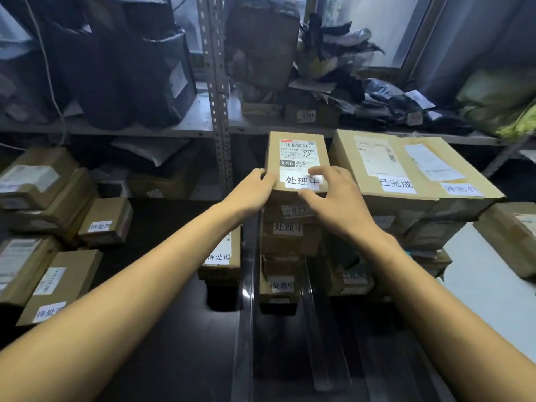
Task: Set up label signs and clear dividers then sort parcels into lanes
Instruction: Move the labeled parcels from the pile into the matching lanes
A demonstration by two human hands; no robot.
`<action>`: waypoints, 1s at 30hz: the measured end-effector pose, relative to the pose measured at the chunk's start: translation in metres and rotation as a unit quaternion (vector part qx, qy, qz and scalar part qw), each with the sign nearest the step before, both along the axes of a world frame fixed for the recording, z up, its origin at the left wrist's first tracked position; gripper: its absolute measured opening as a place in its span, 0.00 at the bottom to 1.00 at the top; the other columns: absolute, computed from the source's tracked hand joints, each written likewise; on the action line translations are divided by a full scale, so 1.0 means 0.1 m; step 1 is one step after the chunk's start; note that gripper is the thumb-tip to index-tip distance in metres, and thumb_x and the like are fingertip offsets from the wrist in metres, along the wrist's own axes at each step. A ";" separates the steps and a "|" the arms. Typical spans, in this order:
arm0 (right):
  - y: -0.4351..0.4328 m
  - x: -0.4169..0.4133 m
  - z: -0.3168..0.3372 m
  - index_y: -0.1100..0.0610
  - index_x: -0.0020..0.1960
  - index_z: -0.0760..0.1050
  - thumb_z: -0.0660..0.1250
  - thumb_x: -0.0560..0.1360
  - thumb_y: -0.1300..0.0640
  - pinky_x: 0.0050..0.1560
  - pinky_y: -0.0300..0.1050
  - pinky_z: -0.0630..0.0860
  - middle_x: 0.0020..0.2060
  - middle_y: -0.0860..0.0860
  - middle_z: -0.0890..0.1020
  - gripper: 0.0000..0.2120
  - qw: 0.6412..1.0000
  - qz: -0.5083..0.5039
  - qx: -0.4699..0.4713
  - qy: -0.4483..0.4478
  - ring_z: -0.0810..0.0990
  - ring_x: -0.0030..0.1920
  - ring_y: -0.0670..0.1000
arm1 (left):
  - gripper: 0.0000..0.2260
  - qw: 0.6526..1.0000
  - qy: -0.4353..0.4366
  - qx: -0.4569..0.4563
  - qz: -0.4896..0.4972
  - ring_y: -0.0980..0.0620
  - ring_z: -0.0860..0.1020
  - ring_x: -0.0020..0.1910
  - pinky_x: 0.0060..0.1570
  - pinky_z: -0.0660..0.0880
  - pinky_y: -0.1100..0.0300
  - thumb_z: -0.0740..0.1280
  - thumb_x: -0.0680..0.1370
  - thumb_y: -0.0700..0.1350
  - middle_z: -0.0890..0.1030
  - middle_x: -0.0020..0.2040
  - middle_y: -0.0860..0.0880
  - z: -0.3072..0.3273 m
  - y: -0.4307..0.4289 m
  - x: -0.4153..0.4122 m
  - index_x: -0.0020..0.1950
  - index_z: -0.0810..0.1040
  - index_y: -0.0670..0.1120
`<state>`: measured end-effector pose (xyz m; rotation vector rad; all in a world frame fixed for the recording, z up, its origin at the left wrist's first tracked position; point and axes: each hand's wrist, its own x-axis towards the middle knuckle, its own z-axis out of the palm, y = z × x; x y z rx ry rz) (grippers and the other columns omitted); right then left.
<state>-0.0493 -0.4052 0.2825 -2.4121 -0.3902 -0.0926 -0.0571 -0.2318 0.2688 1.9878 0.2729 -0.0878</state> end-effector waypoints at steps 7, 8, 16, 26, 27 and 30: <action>-0.01 -0.31 0.22 0.54 0.62 0.77 0.66 0.77 0.54 0.66 0.44 0.68 0.62 0.51 0.79 0.14 0.995 0.020 0.025 -0.093 0.73 0.66 0.51 | 0.13 0.999 -0.019 -0.034 0.015 0.53 0.75 0.48 0.48 0.71 0.53 0.53 0.82 0.53 0.76 0.44 0.53 0.10 0.07 -0.36 0.45 0.73 0.51; 0.02 -0.36 0.24 0.54 0.60 0.78 0.66 0.78 0.54 0.64 0.44 0.70 0.60 0.50 0.80 0.12 0.994 0.021 0.045 -0.102 0.75 0.63 0.49 | 0.12 0.998 -0.021 -0.046 0.024 0.52 0.73 0.45 0.49 0.71 0.52 0.53 0.82 0.53 0.73 0.41 0.53 0.12 0.09 -0.43 0.42 0.71 0.53; 0.86 -0.83 0.17 0.52 0.50 0.82 0.66 0.77 0.56 0.51 0.46 0.79 0.44 0.43 0.84 0.06 0.984 0.130 0.123 -0.014 0.82 0.45 0.42 | 0.16 0.997 -0.048 0.021 0.050 0.54 0.76 0.53 0.61 0.73 0.48 0.55 0.82 0.53 0.77 0.52 0.55 0.08 0.73 -1.10 0.62 0.77 0.50; 2.58 -1.44 -0.15 0.51 0.50 0.82 0.65 0.76 0.56 0.53 0.50 0.79 0.45 0.46 0.85 0.07 0.962 0.249 0.079 0.077 0.83 0.48 0.46 | 0.11 0.976 -0.038 -0.036 0.211 0.52 0.75 0.45 0.43 0.71 0.58 0.56 0.83 0.46 0.79 0.50 0.49 -0.12 2.38 -2.21 0.50 0.78 0.51; 2.78 -1.50 -0.18 0.51 0.50 0.82 0.65 0.75 0.56 0.53 0.50 0.79 0.45 0.46 0.85 0.08 0.959 0.264 0.068 0.082 0.83 0.49 0.46 | 0.11 0.972 -0.033 -0.047 0.230 0.53 0.74 0.43 0.41 0.70 0.60 0.56 0.83 0.45 0.79 0.48 0.49 -0.15 2.57 -2.34 0.49 0.78 0.51; 3.28 -1.66 -0.26 0.52 0.49 0.82 0.65 0.75 0.55 0.50 0.45 0.78 0.44 0.46 0.85 0.08 0.953 0.281 0.064 0.090 0.82 0.48 0.47 | 0.10 0.964 -0.016 -0.061 0.258 0.53 0.74 0.43 0.40 0.70 0.61 0.57 0.83 0.44 0.78 0.48 0.49 -0.21 3.06 -2.66 0.50 0.78 0.48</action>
